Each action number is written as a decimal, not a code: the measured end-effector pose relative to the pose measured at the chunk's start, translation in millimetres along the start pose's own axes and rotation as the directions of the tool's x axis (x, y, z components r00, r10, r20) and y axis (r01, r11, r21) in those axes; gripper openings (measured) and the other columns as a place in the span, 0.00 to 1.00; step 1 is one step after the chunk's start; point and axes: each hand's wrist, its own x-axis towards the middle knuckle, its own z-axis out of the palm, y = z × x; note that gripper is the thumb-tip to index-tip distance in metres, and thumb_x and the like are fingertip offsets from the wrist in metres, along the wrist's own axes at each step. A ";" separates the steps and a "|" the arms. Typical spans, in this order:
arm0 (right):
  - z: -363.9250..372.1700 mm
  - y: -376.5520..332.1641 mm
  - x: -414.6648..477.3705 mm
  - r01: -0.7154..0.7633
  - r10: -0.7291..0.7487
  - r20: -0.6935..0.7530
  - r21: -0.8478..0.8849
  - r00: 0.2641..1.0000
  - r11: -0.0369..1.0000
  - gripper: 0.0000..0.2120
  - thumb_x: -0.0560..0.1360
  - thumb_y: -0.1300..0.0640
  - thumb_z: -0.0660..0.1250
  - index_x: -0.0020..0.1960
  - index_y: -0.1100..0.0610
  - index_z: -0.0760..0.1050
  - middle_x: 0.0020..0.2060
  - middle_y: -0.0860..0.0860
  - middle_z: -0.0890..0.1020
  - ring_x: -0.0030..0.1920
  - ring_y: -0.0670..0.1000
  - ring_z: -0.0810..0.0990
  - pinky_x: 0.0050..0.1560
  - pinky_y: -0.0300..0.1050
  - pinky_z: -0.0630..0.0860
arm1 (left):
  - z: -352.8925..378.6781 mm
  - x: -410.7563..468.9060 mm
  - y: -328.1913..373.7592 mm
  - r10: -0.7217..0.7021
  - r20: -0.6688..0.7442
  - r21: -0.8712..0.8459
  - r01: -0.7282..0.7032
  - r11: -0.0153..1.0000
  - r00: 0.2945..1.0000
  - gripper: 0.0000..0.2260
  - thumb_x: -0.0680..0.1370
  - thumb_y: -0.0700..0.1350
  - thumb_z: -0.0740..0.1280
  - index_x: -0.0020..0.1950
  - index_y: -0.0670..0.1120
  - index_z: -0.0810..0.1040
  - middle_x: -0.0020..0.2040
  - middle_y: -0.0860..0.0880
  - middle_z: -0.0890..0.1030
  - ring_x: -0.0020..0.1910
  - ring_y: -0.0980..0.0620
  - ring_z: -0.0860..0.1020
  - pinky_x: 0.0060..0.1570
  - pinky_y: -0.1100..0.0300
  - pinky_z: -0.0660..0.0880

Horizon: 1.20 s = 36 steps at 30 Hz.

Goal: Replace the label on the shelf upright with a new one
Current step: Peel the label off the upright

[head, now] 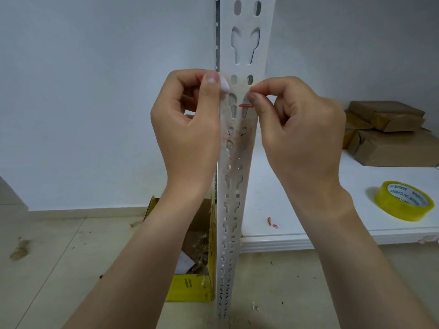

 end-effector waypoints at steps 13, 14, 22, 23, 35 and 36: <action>-2.6 6.5 -6.8 0.091 -0.090 -0.037 0.024 0.995 0.996 0.08 0.81 0.54 0.73 0.54 0.58 0.86 0.29 0.42 0.69 0.27 0.46 0.68 0.29 0.48 0.74 | -0.6 -3.0 1.7 -0.006 -0.003 -0.015 0.006 1.000 1.000 0.07 0.82 0.42 0.65 0.46 0.47 0.80 0.44 0.49 0.85 0.37 0.55 0.75 0.40 0.60 0.73; -3.2 8.1 -8.4 0.107 -0.105 -0.055 0.030 0.993 0.994 0.10 0.80 0.54 0.74 0.56 0.59 0.86 0.28 0.44 0.72 0.27 0.47 0.69 0.29 0.49 0.75 | -0.7 -2.9 1.8 -0.005 -0.005 -0.013 0.005 1.000 1.000 0.07 0.82 0.42 0.65 0.46 0.47 0.80 0.44 0.49 0.85 0.37 0.55 0.75 0.40 0.60 0.74; -4.0 15.7 -8.1 0.074 -0.069 -0.109 0.047 0.992 0.996 0.10 0.80 0.52 0.74 0.54 0.58 0.87 0.29 0.51 0.83 0.26 0.51 0.75 0.29 0.52 0.76 | 0.7 -3.8 1.0 -0.002 0.004 -0.003 0.002 1.000 1.000 0.07 0.83 0.41 0.66 0.46 0.46 0.80 0.43 0.52 0.84 0.37 0.56 0.75 0.40 0.59 0.74; -3.3 15.4 -8.4 0.065 -0.060 -0.091 0.053 0.994 0.996 0.09 0.79 0.52 0.74 0.53 0.58 0.87 0.31 0.51 0.84 0.26 0.51 0.76 0.30 0.52 0.77 | 0.8 -3.9 0.6 -0.004 0.005 -0.004 0.004 1.000 1.000 0.07 0.83 0.41 0.66 0.46 0.46 0.80 0.43 0.52 0.84 0.37 0.56 0.75 0.40 0.59 0.74; -5.9 5.2 -0.6 0.000 0.002 -0.051 0.041 0.999 0.999 0.09 0.79 0.51 0.73 0.49 0.57 0.88 0.31 0.40 0.71 0.27 0.46 0.70 0.30 0.48 0.75 | -1.9 -3.2 2.0 0.005 0.010 -0.012 -0.005 1.000 1.000 0.08 0.82 0.41 0.66 0.44 0.49 0.79 0.43 0.52 0.84 0.36 0.56 0.75 0.40 0.59 0.73; -6.3 5.4 -0.7 0.005 -0.003 -0.041 0.037 0.999 0.999 0.09 0.79 0.51 0.73 0.49 0.57 0.88 0.31 0.39 0.71 0.27 0.47 0.70 0.30 0.49 0.75 | -2.3 -2.9 2.1 0.005 0.010 -0.011 -0.005 1.000 1.000 0.08 0.82 0.41 0.66 0.44 0.49 0.79 0.43 0.52 0.84 0.36 0.56 0.75 0.40 0.59 0.73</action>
